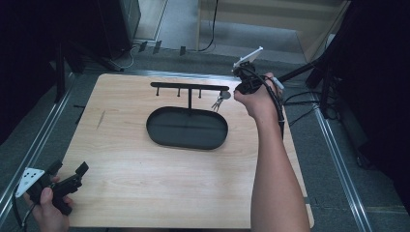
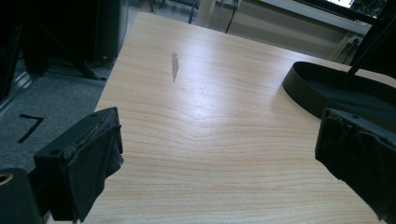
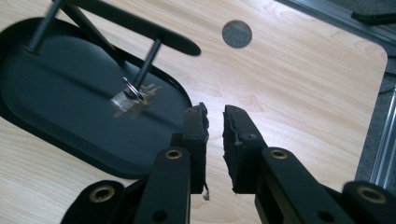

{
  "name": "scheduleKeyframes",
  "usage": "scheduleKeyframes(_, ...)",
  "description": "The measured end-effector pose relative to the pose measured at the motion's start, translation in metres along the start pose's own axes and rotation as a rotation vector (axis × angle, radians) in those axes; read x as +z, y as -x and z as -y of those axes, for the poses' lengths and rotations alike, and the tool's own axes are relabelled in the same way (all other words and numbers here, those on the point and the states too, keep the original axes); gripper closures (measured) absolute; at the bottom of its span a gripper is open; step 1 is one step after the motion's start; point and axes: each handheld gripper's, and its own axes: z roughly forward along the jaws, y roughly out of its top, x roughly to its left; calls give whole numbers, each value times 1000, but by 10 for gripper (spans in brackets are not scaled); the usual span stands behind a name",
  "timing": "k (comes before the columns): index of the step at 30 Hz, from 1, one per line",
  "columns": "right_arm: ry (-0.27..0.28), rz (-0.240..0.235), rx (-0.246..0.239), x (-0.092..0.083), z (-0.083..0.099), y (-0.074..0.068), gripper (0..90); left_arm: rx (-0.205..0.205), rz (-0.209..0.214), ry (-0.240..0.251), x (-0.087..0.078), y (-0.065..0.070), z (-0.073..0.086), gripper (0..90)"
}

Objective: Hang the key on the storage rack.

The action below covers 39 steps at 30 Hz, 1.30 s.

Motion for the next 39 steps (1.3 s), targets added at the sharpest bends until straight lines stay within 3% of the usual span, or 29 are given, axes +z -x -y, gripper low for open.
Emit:
scheduleKeyframes(14, -75, -34, 42, 29, 39, 25, 804, 7, 1, -4, 0, 1, 0, 8)
scheduleKeyframes(29, -120, -56, 77, 56, 76, 43, 806, 4, 2, -3, 1, 1, 0, 8)
scheduleKeyframes(39, -128, -80, 116, 78, 115, 61, 791, 5, 4, -4, 1, 1, 0, 7)
